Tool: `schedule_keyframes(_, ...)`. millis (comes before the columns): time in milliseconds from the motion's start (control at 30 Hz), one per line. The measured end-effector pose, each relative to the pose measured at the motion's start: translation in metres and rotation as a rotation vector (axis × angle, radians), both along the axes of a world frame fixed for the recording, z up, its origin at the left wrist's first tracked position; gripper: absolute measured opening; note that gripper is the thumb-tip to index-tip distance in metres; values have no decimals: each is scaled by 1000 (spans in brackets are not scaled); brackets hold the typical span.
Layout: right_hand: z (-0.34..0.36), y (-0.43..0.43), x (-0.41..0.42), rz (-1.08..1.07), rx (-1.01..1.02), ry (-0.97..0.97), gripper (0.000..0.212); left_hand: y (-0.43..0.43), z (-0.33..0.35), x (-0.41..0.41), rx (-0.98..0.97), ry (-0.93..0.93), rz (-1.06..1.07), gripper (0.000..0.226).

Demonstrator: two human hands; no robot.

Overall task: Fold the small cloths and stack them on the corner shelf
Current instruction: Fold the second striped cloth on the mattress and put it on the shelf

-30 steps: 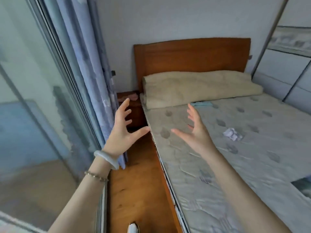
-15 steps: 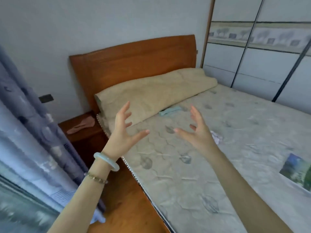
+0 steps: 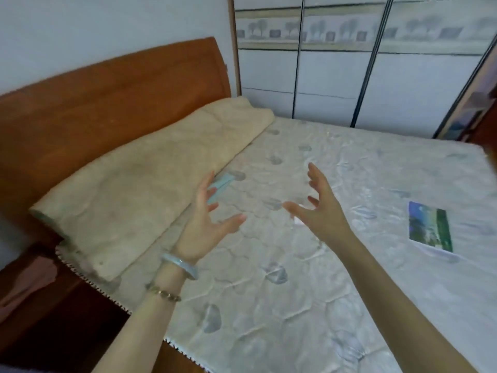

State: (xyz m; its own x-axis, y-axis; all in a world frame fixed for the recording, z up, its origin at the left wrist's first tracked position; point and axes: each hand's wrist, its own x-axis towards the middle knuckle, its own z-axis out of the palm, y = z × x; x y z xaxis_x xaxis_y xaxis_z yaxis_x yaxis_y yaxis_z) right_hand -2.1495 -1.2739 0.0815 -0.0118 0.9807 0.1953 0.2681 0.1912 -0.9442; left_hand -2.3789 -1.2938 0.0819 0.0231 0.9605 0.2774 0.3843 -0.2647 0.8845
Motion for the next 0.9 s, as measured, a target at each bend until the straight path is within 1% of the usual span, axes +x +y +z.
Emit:
schedule_keyframes(167, -29, 63, -8, -130, -85, 17, 89, 90, 2, -15, -45, 87, -125, 95)
schedule_keyframes(267, -40, 88, -4, -196, -137, 1, 89, 132, -6, -16, -75, 77, -185, 96)
schedule_keyframes(333, -46, 100, 1, -250, -164, 1, 88, 156, -19, -11, -107, 73, -234, 92)
schedule_keyframes(467, -64, 124, 12, -338, -236, 37, 84, 205, -52, 10, -225, 53, -307, 97)
schedule_keyframes(667, -109, 173, 22, -481, -309, -97, 82, 292, -112, 49, -298, 45, -524, 91)
schedule_keyframes(800, -153, 223, 33, -537, -376, -139, 79, 358, -163, 73, -313, 108, -592, 87)
schedule_keyframes(900, -191, 263, 41, -516, -439, -162, 75, 398, -200, 87, -338, 159, -595, 85)
